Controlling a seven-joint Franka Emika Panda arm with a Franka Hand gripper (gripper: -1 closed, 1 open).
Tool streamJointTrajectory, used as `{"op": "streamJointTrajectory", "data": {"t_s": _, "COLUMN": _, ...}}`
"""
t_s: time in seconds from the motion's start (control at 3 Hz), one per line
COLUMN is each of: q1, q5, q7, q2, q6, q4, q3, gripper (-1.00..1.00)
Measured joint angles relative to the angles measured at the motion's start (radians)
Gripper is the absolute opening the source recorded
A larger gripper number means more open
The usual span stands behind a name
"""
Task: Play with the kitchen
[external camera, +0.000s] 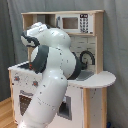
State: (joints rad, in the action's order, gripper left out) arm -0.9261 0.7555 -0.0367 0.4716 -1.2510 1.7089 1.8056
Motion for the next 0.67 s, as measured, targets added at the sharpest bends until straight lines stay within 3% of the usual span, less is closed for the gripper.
{"op": "streamJointTrajectory", "data": {"t_s": 0.67, "q1": -0.157, "q5": 0.007, "q7": 0.018, "q2": 0.040, "q6": -0.091, "q4": 0.065, "q3": 0.071, "gripper": -1.00}}
